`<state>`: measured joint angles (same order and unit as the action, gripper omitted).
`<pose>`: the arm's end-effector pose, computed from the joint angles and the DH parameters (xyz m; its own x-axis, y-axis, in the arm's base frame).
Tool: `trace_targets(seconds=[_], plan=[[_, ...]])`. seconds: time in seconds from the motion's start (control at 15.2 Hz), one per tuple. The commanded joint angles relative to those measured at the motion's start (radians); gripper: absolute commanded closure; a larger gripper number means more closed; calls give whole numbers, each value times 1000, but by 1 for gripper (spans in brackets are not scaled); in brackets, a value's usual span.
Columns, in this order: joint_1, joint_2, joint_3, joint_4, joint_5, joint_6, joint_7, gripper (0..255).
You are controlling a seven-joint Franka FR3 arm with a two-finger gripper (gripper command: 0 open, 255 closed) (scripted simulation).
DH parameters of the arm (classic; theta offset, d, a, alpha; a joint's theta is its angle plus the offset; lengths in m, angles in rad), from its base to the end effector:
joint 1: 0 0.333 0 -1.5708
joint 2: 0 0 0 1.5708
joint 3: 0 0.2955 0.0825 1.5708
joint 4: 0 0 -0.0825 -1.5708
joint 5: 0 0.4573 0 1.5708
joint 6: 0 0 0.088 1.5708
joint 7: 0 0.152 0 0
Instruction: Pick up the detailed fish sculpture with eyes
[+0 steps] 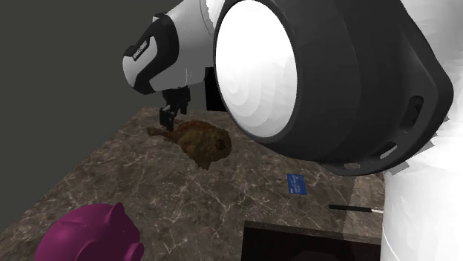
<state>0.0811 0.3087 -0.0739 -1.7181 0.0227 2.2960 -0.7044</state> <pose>0.7405 0.0093 0.3396 0.7339 0.6485 0.2020 0.6246 -0.7612 0.1744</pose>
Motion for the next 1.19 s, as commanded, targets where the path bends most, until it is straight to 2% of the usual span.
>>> trace_targets(seconds=[0.0,0.2,0.26,0.86,1.12], plan=[[-1,8,0,-17,1,25,-2,0],[-1,10,0,-21,2,32,-2,0],[-1,10,0,-22,2,33,-2,255],[-1,10,0,-21,2,32,-2,255],[-1,-7,0,9,0,-16,-1,255]])
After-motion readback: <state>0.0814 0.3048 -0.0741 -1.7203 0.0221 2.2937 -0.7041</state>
